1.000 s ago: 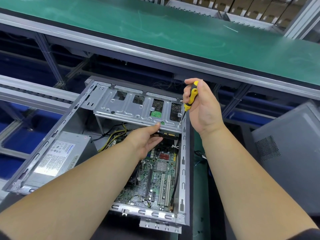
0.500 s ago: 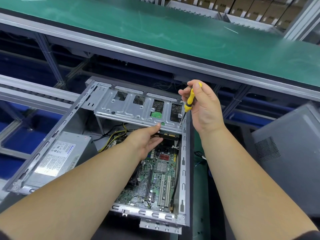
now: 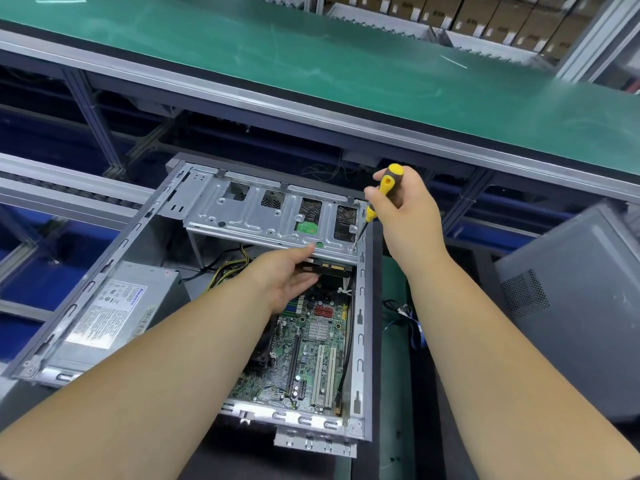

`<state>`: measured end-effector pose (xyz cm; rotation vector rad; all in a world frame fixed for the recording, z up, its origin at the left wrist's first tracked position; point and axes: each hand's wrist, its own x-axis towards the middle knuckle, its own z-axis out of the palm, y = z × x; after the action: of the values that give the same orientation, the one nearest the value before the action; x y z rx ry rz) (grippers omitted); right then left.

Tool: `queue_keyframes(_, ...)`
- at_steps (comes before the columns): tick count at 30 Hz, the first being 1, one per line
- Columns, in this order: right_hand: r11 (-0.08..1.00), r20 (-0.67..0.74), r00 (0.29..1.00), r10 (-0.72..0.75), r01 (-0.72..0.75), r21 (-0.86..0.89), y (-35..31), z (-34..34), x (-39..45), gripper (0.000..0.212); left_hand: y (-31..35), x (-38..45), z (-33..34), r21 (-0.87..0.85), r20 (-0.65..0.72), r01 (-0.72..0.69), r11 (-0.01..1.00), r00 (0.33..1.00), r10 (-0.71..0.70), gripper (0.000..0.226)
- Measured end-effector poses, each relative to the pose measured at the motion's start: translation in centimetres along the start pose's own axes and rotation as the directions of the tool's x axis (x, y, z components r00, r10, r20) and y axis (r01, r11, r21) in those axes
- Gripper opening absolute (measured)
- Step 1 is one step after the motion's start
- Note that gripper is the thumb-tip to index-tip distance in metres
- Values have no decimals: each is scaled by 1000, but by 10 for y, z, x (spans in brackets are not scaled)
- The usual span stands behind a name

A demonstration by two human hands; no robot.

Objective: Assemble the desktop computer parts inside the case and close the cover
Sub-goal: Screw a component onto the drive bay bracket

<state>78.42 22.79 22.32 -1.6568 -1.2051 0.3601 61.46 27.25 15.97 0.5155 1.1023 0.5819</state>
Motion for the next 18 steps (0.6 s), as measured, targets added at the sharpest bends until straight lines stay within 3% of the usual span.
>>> queue_keyframes(3, 998, 4, 998, -67, 67, -19, -2, -13, -8, 14, 1, -7, -2, 63, -47, 49, 997, 998, -46, 59)
queue_keyframes(5, 993, -52, 993, -111, 112, 34, -6, -23, -11, 13, 0, -15, -3, 84, -112, 56, 995, 993, -46, 50)
queue_keyframes(9, 975, -170, 979, -116, 145, 171, -5, -46, -22, 14, 2, -35, 2, 156, -239, -82, 984, 964, 118, 30)
queue_keyframes(13, 958, -224, 974, -33, 95, 272, 14, -69, -40, 13, -5, -58, 21, 251, -161, -243, 937, 944, 288, 12)
queue_keyframes(18, 949, -213, 975, 58, 13, 315, 48, -98, -67, 13, -37, -77, 52, 497, 19, -407, 767, 888, 459, 8)
